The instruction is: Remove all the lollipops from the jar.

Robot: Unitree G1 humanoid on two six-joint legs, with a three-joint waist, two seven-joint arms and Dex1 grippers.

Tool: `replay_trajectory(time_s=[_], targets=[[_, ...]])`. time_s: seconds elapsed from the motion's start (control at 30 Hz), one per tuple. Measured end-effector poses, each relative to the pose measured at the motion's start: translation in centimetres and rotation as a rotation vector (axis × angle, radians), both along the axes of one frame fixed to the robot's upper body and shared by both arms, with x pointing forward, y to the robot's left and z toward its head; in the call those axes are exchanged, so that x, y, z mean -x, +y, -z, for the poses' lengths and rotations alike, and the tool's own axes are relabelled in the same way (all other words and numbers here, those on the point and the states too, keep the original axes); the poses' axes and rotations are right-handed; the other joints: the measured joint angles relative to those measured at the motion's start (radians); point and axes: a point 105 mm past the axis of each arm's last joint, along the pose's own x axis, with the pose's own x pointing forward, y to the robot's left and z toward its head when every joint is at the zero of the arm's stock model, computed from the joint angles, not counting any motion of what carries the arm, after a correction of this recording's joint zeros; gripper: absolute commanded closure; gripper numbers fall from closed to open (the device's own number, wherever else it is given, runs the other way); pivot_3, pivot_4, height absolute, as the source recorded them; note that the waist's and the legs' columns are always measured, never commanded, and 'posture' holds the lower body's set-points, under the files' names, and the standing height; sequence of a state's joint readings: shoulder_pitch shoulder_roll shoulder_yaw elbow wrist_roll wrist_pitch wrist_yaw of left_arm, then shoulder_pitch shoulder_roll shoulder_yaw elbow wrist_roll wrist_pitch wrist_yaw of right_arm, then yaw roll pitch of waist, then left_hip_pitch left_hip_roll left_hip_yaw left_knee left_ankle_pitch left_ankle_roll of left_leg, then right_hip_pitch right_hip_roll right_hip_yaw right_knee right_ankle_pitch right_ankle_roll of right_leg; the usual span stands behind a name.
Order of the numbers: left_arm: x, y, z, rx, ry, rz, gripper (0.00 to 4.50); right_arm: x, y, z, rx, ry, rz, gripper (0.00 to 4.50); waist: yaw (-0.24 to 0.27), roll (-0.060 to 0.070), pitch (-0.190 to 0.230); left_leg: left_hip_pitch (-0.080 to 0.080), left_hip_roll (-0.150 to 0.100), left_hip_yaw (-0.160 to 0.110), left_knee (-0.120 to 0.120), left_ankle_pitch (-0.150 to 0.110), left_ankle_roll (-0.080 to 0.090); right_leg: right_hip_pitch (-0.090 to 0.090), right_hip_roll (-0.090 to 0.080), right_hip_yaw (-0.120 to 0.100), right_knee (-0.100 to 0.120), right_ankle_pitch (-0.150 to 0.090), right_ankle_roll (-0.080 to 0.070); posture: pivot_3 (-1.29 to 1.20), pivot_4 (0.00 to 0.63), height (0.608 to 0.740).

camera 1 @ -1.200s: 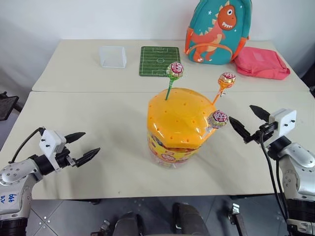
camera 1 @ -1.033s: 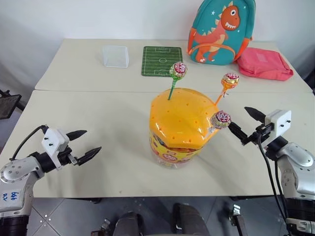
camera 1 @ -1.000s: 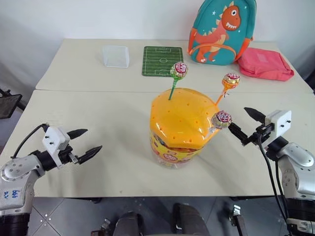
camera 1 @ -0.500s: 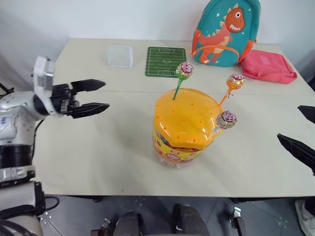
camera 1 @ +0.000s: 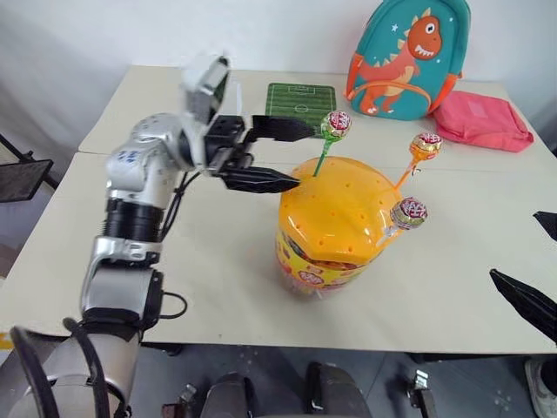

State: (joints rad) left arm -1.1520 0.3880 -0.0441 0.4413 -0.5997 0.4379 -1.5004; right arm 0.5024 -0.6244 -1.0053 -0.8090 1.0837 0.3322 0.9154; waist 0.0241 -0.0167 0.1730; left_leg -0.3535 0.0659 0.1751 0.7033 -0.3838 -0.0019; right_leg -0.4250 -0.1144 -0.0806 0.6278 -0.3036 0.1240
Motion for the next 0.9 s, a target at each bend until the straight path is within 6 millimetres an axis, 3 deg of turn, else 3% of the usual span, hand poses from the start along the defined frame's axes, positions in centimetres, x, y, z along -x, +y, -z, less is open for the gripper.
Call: replay_trajectory(time_s=[0.13, 0.5, 0.63, 0.8, 0.9], targets=[[0.0, -1.3, 0.3, -0.011, 0.013, 0.028, 1.18, -0.4, 0.2, 0.3, -0.024, -0.008, 0.033, 0.00, 0.000, 0.000, 0.000, 0.000, 0.000, 0.000, 0.000, 0.000, 0.000, 0.000, 0.000, 0.000, 0.000, 0.000, 0.000, 0.00, 0.150, 0.740], [-0.4, -1.3, -0.4, -0.017, 0.030, 0.018, 4.32, -0.4, 0.9, 0.4, -0.034, -0.026, 0.039, 0.00, 0.003, 0.000, 0.000, -0.001, 0.000, -0.001, 0.001, 0.000, 0.001, 0.000, 0.000, 0.000, 0.000, 0.000, 0.000, 0.00, 0.150, 0.740], [-0.4, -1.4, -1.0, -0.008, 0.008, 0.018, 4.46, -0.5, 0.7, 0.3, -0.050, -0.025, 0.025, 0.00, 0.003, 0.000, 0.000, -0.001, 0.000, -0.001, 0.002, 0.000, 0.001, 0.000, 0.000, 0.000, 0.000, 0.000, 0.000, 0.00, 0.150, 0.740], [0.2, -0.2, -5.7, 0.134, 0.142, 0.096, 4.46, -1.0, 0.0, 0.0, -0.058, -0.011, -0.001, 0.00, 0.001, 0.000, 0.000, -0.002, 0.000, -0.002, 0.002, 0.000, 0.001, 0.000, 0.000, 0.000, 0.000, 0.000, 0.000, 0.00, 0.150, 0.740], [-0.3, 1.6, -7.5, 0.199, 0.210, 0.040, 4.46, -1.3, 0.2, -0.7, -0.041, -0.035, -0.039, 0.00, -0.005, 0.000, 0.000, 0.000, 0.000, -0.002, 0.000, 0.000, 0.001, 0.000, 0.000, 0.001, 0.001, 0.000, 0.000, 0.00, 0.150, 0.740]])
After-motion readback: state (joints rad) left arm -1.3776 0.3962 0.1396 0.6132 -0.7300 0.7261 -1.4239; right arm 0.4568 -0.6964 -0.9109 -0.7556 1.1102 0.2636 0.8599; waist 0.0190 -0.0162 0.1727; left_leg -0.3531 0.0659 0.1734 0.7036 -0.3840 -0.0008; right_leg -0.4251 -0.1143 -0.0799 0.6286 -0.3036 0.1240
